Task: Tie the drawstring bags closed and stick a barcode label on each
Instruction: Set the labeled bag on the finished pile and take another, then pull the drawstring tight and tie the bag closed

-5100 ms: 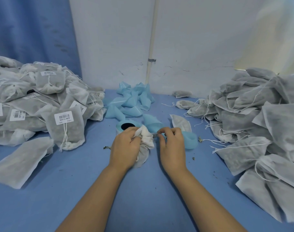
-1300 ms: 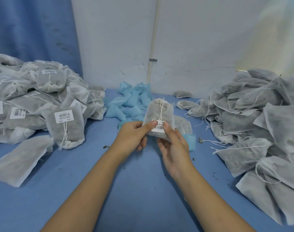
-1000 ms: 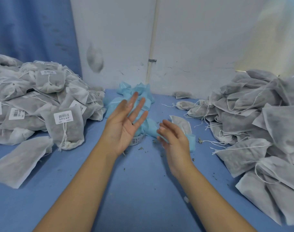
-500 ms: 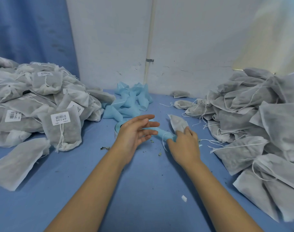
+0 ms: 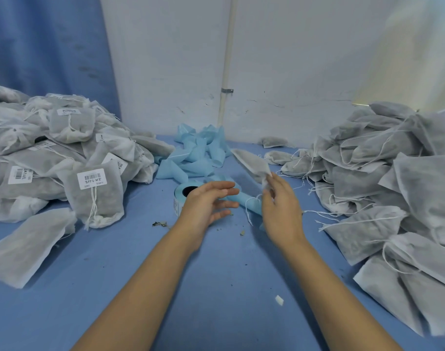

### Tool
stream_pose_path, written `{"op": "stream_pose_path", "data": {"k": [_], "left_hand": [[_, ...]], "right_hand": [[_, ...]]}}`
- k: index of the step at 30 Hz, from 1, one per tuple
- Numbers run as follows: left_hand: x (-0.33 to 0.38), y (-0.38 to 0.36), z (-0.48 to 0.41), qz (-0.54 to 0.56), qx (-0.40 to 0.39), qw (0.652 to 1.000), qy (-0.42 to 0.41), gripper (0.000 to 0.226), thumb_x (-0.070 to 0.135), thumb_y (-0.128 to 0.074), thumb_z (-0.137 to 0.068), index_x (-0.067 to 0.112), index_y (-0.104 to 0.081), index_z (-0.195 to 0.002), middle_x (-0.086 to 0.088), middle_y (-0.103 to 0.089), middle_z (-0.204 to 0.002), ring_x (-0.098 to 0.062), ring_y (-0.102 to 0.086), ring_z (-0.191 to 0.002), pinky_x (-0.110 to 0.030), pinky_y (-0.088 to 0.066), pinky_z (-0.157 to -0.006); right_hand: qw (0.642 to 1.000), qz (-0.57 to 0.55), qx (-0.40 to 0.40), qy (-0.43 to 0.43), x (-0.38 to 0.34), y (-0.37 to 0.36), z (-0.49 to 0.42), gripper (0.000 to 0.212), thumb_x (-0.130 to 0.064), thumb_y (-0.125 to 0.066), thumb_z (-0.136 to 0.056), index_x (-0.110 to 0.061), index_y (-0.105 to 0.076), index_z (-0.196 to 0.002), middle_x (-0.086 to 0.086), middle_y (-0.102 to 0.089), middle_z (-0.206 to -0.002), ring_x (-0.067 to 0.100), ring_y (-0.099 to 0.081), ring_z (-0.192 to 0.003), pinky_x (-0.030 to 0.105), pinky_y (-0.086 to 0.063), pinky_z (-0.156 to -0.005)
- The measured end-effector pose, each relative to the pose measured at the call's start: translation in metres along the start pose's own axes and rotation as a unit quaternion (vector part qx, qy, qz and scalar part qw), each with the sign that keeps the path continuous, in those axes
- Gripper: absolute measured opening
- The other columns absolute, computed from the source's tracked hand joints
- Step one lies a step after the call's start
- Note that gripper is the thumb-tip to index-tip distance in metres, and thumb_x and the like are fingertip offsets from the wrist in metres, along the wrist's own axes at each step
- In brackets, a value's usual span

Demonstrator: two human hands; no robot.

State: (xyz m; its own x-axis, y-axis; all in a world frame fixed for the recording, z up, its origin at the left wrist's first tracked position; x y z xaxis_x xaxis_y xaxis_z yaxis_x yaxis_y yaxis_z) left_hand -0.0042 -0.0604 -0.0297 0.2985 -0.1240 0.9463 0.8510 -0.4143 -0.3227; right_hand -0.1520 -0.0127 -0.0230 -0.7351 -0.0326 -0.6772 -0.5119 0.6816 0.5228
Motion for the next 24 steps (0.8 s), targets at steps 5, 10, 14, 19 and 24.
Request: {"op": "stream_pose_path", "data": {"k": [5, 10, 14, 19, 24], "left_hand": [[-0.001, -0.003, 0.0, 0.014, 0.023, 1.0, 0.0, 0.022, 0.004, -0.046, -0.097, 0.003, -0.059, -0.115, -0.007, -0.064, -0.115, -0.018, -0.07, -0.074, -0.021, -0.054, -0.057], [-0.004, -0.009, 0.001, 0.006, -0.004, 1.0, -0.01, 0.019, 0.01, -0.05, -0.097, 0.007, -0.062, -0.111, -0.008, -0.068, -0.101, -0.016, -0.07, -0.069, -0.022, -0.056, -0.06], [-0.008, -0.006, -0.002, -0.081, 0.021, 0.996, -0.041, 0.02, 0.006, -0.052, -0.096, 0.008, -0.062, -0.113, -0.008, -0.067, -0.082, -0.008, -0.065, -0.06, -0.018, -0.054, -0.061], [-0.012, 0.0, -0.004, -0.248, 0.099, 0.961, -0.077, 0.01, 0.012, -0.056, -0.093, 0.01, -0.065, -0.095, 0.001, -0.06, -0.062, 0.0, -0.052, -0.044, -0.015, -0.043, -0.053], [-0.027, -0.005, -0.001, -0.218, 0.069, 0.973, 0.026, 0.016, 0.01, -0.054, -0.091, 0.005, -0.066, -0.082, 0.005, -0.047, -0.047, -0.011, -0.038, -0.043, -0.022, -0.03, -0.045]], "right_hand": [[0.939, -0.322, -0.041, -0.118, -0.022, -0.009, 0.003, 0.033, 0.003, -0.048, -0.092, -0.022, -0.066, -0.103, -0.001, -0.064, -0.117, 0.013, -0.056, -0.114, 0.019, -0.04, -0.1], [0.855, -0.479, -0.062, -0.189, -0.031, -0.021, 0.012, 0.029, 0.009, -0.044, -0.091, -0.006, -0.066, -0.102, 0.009, -0.07, -0.095, 0.01, -0.067, -0.083, 0.014, -0.053, -0.074], [0.811, -0.535, -0.016, -0.236, -0.028, -0.028, 0.021, 0.027, 0.009, -0.043, -0.092, 0.0, -0.064, -0.104, 0.007, -0.071, -0.087, 0.013, -0.068, -0.081, 0.016, -0.055, -0.072], [0.831, -0.471, 0.058, -0.29, -0.016, -0.033, 0.032, 0.025, 0.003, -0.046, -0.092, -0.005, -0.064, -0.108, 0.014, -0.067, -0.078, 0.016, -0.054, -0.081, 0.026, -0.049, -0.088], [0.841, -0.451, 0.053, -0.294, -0.004, -0.033, 0.034, 0.032, 0.003, -0.045, -0.092, -0.002, -0.061, -0.12, 0.008, -0.061, -0.082, 0.017, -0.056, -0.08, 0.015, -0.05, -0.07]]}}
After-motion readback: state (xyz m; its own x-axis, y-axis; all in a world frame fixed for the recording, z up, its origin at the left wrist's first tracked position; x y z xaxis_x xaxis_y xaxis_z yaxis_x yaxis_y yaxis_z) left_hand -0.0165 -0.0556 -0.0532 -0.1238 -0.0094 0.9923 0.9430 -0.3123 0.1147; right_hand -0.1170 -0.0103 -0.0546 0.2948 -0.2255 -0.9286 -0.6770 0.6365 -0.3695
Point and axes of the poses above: each hand's wrist, its own z-axis away from the middle knuckle, its own y-axis out of the back of the hand, x = y × z, the point moved 4 cm from there along -z, towards the middle knuckle
